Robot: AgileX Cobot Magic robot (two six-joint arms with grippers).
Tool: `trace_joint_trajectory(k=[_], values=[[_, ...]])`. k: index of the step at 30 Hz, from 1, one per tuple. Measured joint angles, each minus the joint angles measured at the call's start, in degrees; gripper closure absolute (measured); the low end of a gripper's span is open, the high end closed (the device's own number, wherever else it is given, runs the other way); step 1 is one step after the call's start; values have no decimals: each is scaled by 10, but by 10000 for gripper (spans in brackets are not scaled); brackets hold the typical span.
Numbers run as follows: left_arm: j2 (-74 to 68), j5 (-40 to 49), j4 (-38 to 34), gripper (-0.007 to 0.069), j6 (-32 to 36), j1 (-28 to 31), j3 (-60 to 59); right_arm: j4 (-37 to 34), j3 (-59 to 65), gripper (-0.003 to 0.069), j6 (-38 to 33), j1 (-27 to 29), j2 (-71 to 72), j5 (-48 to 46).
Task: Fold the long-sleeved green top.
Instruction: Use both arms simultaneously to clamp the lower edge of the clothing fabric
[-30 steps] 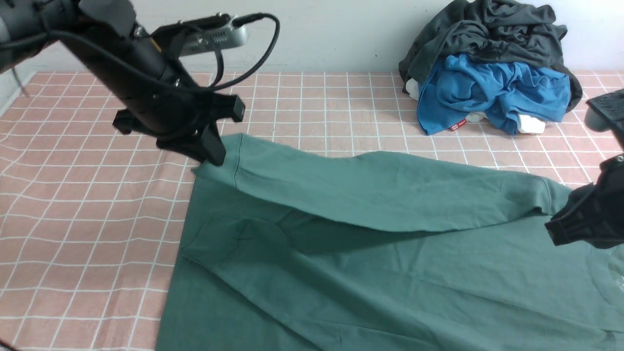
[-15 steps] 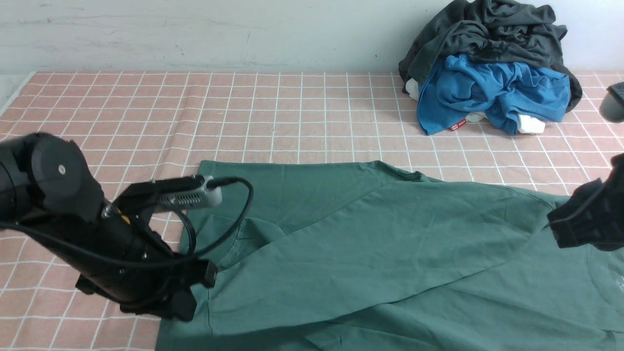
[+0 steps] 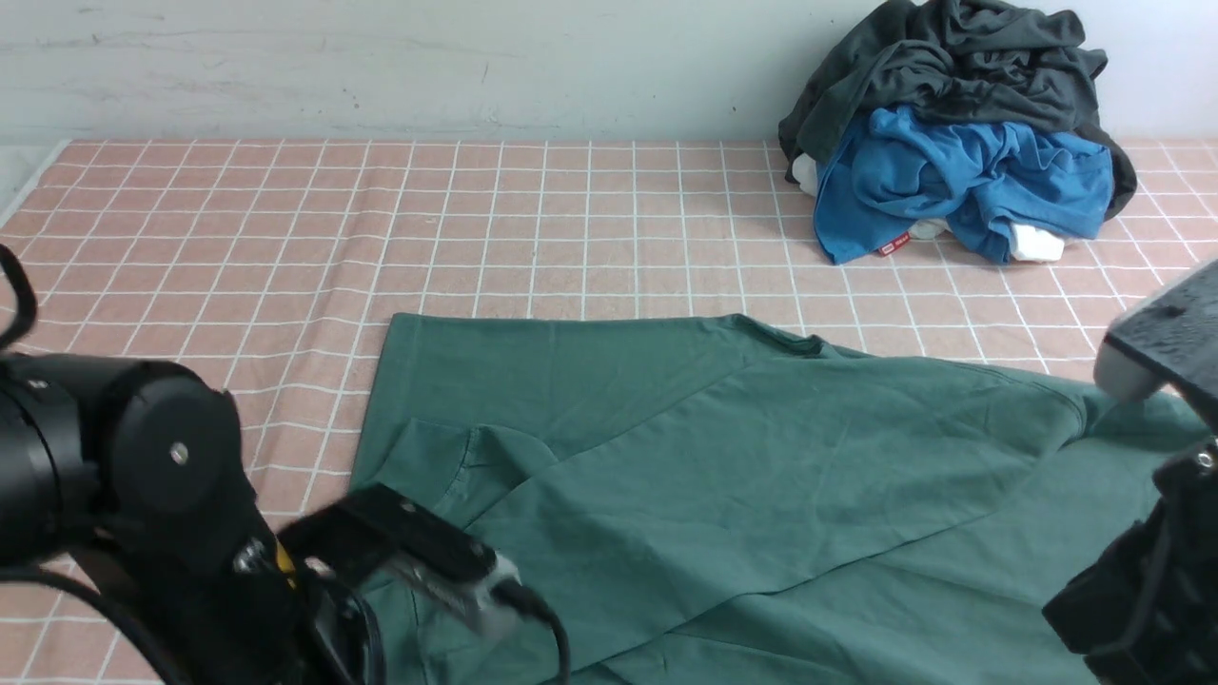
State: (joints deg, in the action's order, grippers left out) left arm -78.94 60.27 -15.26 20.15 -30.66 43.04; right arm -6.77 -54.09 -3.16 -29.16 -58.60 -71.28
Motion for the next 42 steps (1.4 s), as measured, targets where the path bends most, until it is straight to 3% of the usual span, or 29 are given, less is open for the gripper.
trace_joint_trajectory(k=[4,5,6,11,15,23,29,36,42], values=[[1,-8,60,173,23,-131,-45,-10,0,535,0,-1,37,-2],[1,-8,64,173,23,-137,-48,-10,0,535,0,-1,39,-2],[1,-27,87,173,23,-187,-72,-10,0,535,0,-1,52,-2],[1,-99,121,173,23,-264,-133,-8,0,535,0,-1,84,-6],[1,-140,126,173,20,-271,-154,-6,0,535,0,-1,92,-7],[-10,-164,177,177,-74,-271,-153,-3,0,535,0,-1,92,-7],[-9,-164,203,253,-159,-274,-152,-2,0,535,0,-1,92,-7],[-9,-157,203,357,-173,-274,-152,-2,0,535,0,-1,92,-7],[-13,-120,194,363,-177,-274,-139,-2,0,535,0,-1,92,-7]])
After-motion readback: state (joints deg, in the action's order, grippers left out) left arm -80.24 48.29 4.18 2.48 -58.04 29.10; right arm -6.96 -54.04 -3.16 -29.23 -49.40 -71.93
